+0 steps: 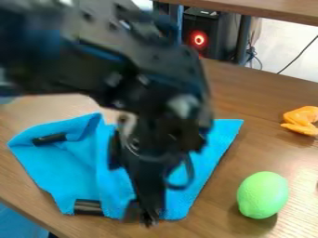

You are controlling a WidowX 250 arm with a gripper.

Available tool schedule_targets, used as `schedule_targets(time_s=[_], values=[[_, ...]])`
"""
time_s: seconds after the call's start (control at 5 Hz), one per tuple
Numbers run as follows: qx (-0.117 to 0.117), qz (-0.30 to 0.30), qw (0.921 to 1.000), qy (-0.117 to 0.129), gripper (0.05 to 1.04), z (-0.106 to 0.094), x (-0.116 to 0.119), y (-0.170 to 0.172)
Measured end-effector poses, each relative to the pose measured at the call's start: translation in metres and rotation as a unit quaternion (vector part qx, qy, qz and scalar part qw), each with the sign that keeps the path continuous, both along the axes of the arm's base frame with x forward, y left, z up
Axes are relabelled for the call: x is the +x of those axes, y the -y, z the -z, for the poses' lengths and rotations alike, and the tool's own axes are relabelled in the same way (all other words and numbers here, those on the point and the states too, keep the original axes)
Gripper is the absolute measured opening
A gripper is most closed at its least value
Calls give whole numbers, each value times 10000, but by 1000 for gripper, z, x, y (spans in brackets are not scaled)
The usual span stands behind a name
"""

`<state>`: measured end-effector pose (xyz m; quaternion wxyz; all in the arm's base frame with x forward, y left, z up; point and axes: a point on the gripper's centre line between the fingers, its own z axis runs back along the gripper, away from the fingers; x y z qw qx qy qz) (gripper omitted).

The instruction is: Move the cloth from the bottom right to the left top

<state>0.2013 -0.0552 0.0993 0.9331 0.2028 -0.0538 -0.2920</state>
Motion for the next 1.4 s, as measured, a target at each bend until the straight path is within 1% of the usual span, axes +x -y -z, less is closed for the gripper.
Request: schedule_targets(time_s=[0.2, 0.4, 0.6, 0.8, 1.0, 1.2, 1.4], values=[[104, 63, 9999, -15, 999, 9, 6, 4], [123, 203, 9997, 25, 954, 14, 7, 12], [169, 260, 9995, 60, 734, 14, 7, 14], [184, 342, 9992, 7, 394, 14, 7, 14], [218, 424, 9988, -95, 183, 16, 4, 11], [260, 442, 9986, -159, 63, 21, -1, 7], [286, 449, 9983, -250, 50, 24, -4, 1]])
